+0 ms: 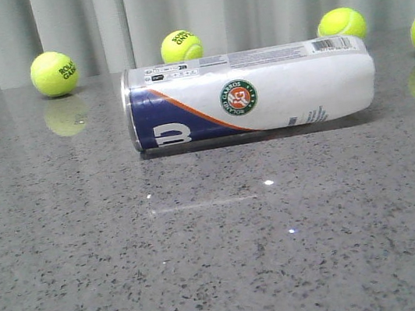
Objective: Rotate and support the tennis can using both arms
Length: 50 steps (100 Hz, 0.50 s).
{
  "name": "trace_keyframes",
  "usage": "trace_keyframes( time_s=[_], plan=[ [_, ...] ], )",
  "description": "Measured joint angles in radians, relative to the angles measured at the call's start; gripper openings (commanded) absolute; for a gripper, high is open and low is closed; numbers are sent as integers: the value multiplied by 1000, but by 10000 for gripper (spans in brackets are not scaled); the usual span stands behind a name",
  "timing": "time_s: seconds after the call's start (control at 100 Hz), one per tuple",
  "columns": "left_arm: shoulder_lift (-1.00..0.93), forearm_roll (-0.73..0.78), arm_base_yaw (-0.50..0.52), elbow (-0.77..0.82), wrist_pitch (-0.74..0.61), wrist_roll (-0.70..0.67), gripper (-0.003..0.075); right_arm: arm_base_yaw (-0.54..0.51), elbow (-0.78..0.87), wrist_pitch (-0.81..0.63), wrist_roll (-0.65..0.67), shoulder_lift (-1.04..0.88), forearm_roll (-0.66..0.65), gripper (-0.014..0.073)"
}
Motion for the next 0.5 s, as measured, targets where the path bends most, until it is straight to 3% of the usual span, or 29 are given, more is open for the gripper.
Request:
trace_keyframes(
  time_s=[0.33,0.5],
  plan=[
    [0,0,0,-2,-18,0,-19,0,128,-7,-2,-371,0,-61],
    [0,0,0,-81,94,0,-19,0,133,-7,-5,-417,0,-61]
  ],
)
